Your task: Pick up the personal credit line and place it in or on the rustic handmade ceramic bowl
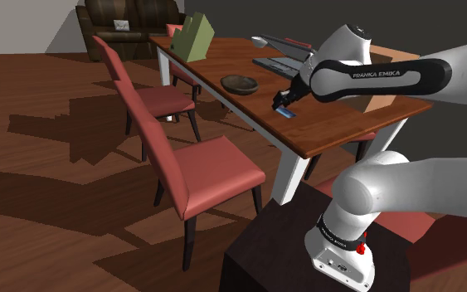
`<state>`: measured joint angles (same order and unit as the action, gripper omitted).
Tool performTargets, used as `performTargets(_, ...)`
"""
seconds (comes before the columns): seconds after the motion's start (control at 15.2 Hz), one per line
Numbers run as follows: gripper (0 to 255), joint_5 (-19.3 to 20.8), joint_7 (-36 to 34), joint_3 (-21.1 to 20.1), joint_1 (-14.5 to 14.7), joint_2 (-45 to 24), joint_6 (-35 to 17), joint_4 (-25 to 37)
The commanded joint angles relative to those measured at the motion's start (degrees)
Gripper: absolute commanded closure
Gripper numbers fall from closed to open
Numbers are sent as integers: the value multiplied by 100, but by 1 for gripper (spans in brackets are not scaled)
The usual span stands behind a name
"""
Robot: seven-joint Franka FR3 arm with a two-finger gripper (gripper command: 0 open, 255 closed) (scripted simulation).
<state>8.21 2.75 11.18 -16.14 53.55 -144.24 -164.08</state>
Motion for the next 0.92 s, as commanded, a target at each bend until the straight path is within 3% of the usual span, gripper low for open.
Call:
performTargets(0.0,255,-16,6,-11,10,48,179,130)
performTargets(0.86,255,-136,-18,-139,104,115,1210,1098)
